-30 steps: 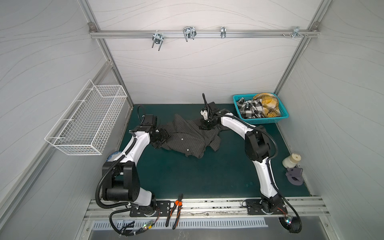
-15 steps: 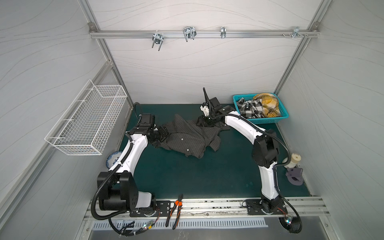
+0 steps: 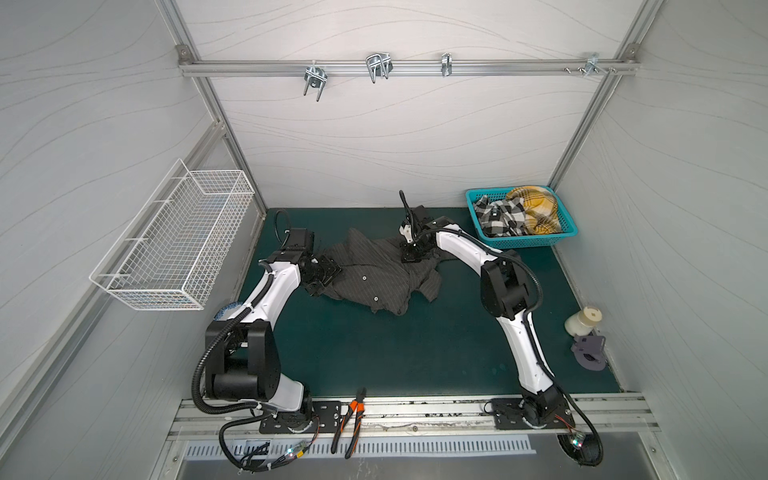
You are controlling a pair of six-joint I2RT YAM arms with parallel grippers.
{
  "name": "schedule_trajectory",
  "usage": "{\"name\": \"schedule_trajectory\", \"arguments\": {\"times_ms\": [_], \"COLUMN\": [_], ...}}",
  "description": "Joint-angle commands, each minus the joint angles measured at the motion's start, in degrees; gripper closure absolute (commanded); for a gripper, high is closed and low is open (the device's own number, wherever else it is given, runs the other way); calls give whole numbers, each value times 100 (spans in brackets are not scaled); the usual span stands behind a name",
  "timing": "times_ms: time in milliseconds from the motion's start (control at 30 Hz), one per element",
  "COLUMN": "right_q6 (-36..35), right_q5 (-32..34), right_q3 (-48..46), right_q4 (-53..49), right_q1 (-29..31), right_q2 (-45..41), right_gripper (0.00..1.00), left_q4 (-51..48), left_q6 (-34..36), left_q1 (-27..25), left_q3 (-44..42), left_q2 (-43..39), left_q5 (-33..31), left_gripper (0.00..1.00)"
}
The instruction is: Fold and stack the long sleeve shirts
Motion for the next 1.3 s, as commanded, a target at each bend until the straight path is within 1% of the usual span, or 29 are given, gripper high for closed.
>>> {"name": "schedule_trajectory", "arguments": {"times_ms": [0,100,200,300,400,467,533,600,633,667,700,733,800,867,933,967,1000,1100,1133,1167,1200,1267], "right_q6": [-323,-623,-1000,-1454,-1762,-1886,-1804,-1577,-1370,-1170,-912,-544,50,626,1187,1388,1496,1649,1766,1942,2032,2317], "right_q5": [389,1009,1571,1669,1572,1791,2094,2274,2482,2718,3008,3196,3304,3497,3949,4173,4337,4767,4804,4587,4234,3138], "right_q3": [111,306,698,700,139,-568,-1397,-2076,-2492,-2871,-3166,-3415,-3813,-4093,-4270,-4419,-4576,-5288,-5488,-5663,-5819,-6198], "right_q4": [-211,-433,-770,-871,-826,-669,-404,-249,-119,-6,85,86,71,-92,-360,-409,-413,-77,-71,-121,-129,-127], "right_q1": [-3,115,316,669,1233,1809,2377,2946,3278,3611,3860,4073,4285,4348,4359,4357,4350,4297,4127,3801,3423,2362], "right_q2": [-855,-1588,-2066,-2463,-2735,-2870,-2915,-2862,-2823,-2819,-2811,-2813,-2974,-3347,-3799,-4090,-4355,-5312,-5640,-5911,-6197,-6732], "right_gripper": [100,100,100,100,100,100,100,91,79,63,50,44,39,31,17,13,10,6,5,5,5,8], "left_q4": [-61,-351,-610,-826,-955,-1066,-1192,-1304,-1303,-1269,-1209,-1089,-798,-423,-64,57,161,292,315,401,498,625], "left_q6": [-71,-128,-213,-269,-347,-379,-299,-227,-193,-172,-171,-167,-281,-366,-402,-376,-324,173,430,706,887,1218], "left_q1": [5,7,-1,0,-1,3,0,0,1,8,3,0,1,-1,-90,-223,-389,-1357,-1640,-1887,-2038,-2221], "left_q3": [655,1098,1346,1306,976,627,274,-150,-419,-688,-906,-1151,-1545,-1820,-1873,-1807,-1703,-1031,-741,-506,-341,59], "left_q2": [-55,-291,-658,-1080,-1645,-2063,-2392,-2667,-2819,-2942,-3026,-3087,-3103,-3030,-2889,-2770,-2635,-1983,-1709,-1442,-1215,-682], "left_q5": [-86,-134,-183,-205,-332,-424,-506,-592,-600,-609,-569,-478,-227,57,135,106,39,-537,-676,-814,-831,-820], "left_gripper": [25,24,23,24,24,23,22,21,20,18,17,16,13,8,5,4,4,5,5,7,7,8]}}
